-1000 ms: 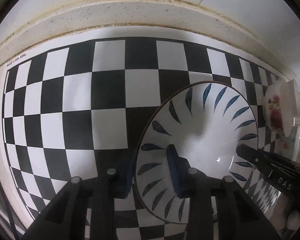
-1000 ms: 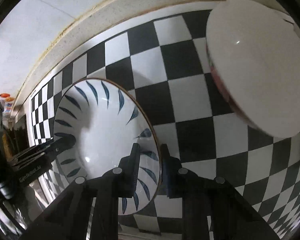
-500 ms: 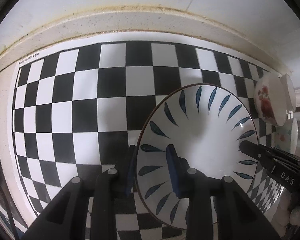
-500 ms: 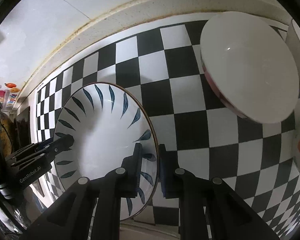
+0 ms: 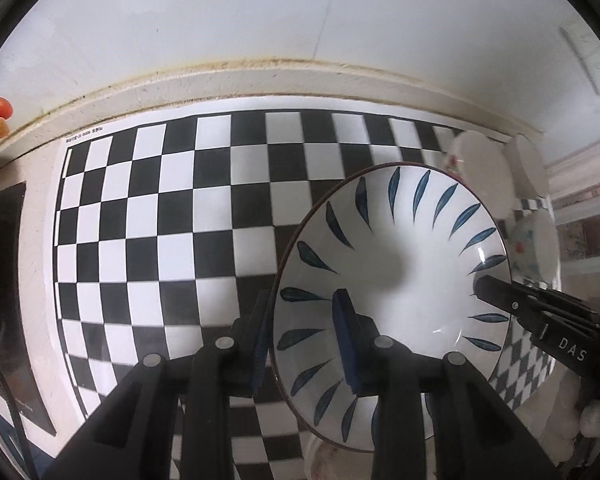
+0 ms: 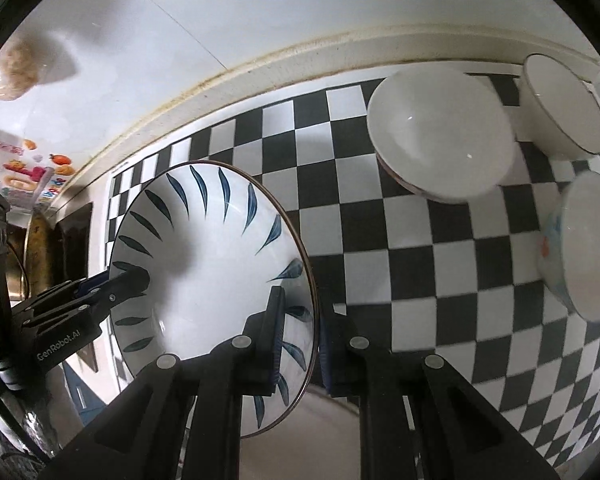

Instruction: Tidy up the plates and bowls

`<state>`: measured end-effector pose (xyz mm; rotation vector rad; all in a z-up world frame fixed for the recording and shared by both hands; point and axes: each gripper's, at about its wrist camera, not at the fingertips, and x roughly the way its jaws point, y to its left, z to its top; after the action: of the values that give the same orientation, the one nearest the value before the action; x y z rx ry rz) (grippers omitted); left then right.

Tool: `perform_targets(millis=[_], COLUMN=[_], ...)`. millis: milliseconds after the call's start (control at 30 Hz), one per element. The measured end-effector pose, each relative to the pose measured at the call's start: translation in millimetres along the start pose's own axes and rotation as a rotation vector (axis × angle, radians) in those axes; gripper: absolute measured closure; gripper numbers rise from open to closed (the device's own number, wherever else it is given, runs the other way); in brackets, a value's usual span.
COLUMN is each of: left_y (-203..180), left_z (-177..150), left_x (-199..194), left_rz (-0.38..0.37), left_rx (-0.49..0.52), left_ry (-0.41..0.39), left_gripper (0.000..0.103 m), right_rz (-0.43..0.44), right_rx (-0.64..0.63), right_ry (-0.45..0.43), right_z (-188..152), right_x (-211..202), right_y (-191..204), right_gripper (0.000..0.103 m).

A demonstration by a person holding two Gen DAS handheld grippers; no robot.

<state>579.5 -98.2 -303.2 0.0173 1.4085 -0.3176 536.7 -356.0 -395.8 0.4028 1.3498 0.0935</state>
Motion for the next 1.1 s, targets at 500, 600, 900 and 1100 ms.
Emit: perform_targets(millis=[500,600,900,1100], left_y=[-51.9,-55.6,-60.4,-63.1], left_z=[-63.3,-78.7,-116.4,-131.0], left_x=[-29.5,-22.7,22.0,47.6], left_rz=[-0.027,-0.027,-0.009,0.011], left_rx=[0.062,0.066,0.069,0.073], left_ry=[-0.033,-0.008,0.110,0.170], left_gripper=[0.076,0.076,0.076,0.075], right_rz=[0.034,0.036,0.030,0.015], right_rx=[-0.020,-0.018,0.011,0.020], right_ry=[-0.064,-0.049,0.023,0.083], right_z=[-79.3,-100.2,-141.7,-159.8], right_x=[-80.2,-80.7,-48.4,-18.8], right_y=[-25.6,-32.1,-55.7,-68.6], right_gripper=[0.087,0.087,0.088,0.088])
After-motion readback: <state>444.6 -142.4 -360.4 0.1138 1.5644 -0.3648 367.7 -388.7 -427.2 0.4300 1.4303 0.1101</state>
